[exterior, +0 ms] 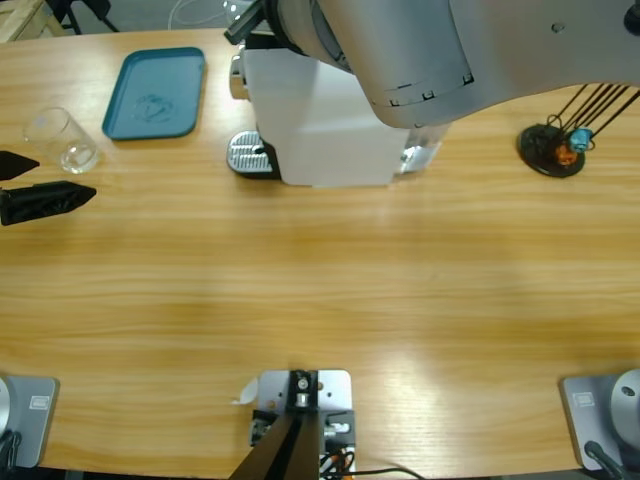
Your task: Pour coffee
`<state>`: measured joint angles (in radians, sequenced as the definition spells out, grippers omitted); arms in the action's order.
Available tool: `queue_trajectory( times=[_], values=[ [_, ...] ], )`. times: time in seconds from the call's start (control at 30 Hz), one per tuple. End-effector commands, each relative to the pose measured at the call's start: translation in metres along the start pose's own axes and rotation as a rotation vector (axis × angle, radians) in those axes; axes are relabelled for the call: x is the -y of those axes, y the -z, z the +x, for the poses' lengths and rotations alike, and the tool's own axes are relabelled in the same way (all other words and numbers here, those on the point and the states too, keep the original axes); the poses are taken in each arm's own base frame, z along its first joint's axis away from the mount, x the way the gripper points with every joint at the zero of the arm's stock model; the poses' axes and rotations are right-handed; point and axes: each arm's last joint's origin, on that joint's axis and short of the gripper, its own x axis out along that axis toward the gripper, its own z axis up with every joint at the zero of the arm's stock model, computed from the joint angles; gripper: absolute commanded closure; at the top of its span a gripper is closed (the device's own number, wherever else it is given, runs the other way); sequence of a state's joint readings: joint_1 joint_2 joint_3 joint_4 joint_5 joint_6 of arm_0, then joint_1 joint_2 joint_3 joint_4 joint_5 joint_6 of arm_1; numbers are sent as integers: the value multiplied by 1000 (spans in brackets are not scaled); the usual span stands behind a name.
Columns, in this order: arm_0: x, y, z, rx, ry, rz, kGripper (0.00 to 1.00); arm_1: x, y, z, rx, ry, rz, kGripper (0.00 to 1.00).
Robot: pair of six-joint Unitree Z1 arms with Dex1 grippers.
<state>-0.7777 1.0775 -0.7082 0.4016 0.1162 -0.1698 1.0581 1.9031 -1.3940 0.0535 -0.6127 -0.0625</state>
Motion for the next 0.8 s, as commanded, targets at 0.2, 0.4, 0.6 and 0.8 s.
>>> queue_trajectory(
  times=[0.2, 0.4, 0.6, 0.8],
  values=[
    [1, 7, 9, -39, -7, 17, 4, -53, 95, 39, -266, -114, -154, 1000],
    [1, 7, 10, -44, -9, 16, 4, -40, 78, 24, -215, -92, -110, 1000],
    [1, 7, 11, -46, -11, 16, 9, 39, 6, -40, 57, -211, 104, 1000],
    [1, 5, 13, -53, -17, 10, 9, 82, 11, -110, -46, -355, 6, 717]
  ],
)
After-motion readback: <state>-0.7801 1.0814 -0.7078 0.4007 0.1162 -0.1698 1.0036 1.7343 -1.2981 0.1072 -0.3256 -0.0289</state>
